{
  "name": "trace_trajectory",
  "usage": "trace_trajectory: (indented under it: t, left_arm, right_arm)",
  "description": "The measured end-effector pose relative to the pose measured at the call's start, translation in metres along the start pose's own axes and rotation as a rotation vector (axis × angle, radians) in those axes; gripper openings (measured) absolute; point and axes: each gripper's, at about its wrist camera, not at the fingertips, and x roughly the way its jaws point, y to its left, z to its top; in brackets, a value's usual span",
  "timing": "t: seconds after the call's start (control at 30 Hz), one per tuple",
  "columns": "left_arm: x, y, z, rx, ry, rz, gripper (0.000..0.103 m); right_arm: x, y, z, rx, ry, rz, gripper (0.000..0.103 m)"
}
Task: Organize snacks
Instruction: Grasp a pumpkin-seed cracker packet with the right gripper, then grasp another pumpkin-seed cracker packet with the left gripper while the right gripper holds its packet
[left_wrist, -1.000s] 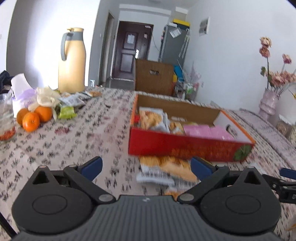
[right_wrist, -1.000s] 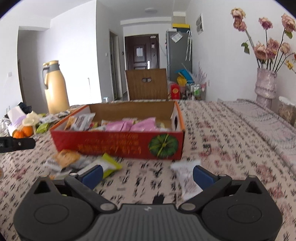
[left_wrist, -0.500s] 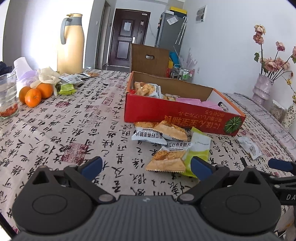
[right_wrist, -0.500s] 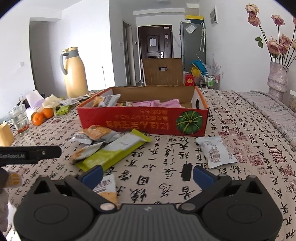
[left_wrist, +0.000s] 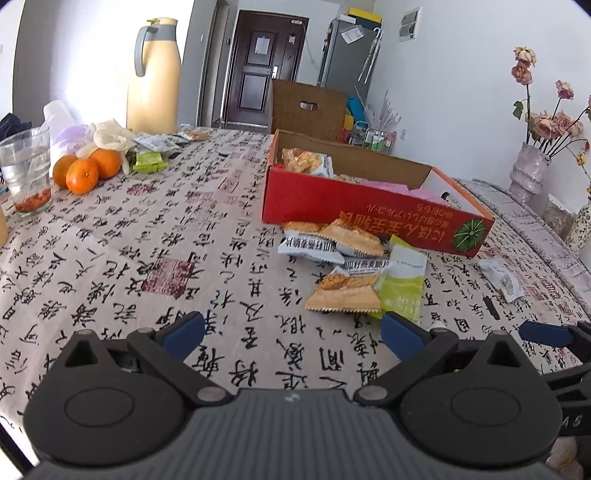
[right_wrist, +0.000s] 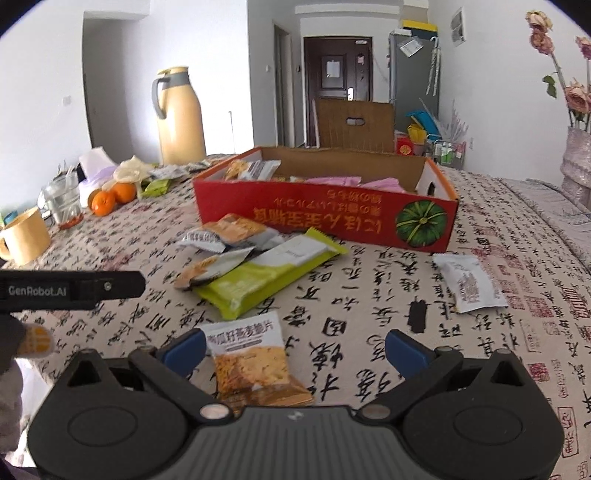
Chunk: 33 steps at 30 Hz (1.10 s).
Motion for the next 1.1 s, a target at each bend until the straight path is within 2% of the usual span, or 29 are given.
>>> trace_trajectory:
  t: [0.1, 0.2, 0.33, 0.5, 0.57, 0.8, 0.97, 1.1]
  left_arm:
    - [0.001, 0.001, 0.000, 0.002, 0.005, 0.003, 0.103]
    - [0.003, 0.002, 0.000, 0.001, 0.011, 0.002, 0.103]
    - [0.008, 0.004, -0.002, -0.007, 0.027, 0.001, 0.103]
    - [0.013, 0.004, -0.004, -0.007, 0.041, -0.004, 0.103]
    - [0.015, 0.003, -0.004, -0.004, 0.043, -0.006, 0.103]
    - [0.017, 0.002, -0.003, -0.005, 0.041, -0.008, 0.103]
    - [0.020, 0.002, 0.003, -0.007, 0.037, -0.004, 0.103]
    - [0.026, -0.003, 0.008, 0.009, 0.043, -0.003, 0.103]
  right_arm:
    - [0.007, 0.006, -0.003, -0.021, 0.023, 0.003, 0.101]
    - [0.013, 0.007, -0.004, -0.016, 0.043, 0.002, 0.092]
    - [0.020, 0.009, -0.006, -0.020, 0.060, 0.015, 0.066]
    - [0.020, 0.011, -0.006, -0.043, 0.056, 0.021, 0.058]
    - [0.019, 0.011, -0.005, -0.045, 0.051, 0.028, 0.042]
    - [0.015, -0.001, -0.003, -0.006, 0.014, 0.032, 0.040]
    - [0.009, -0.020, 0.006, 0.038, -0.059, -0.003, 0.040]
    - [0.011, -0.036, 0.008, 0.069, -0.070, -0.030, 0.040]
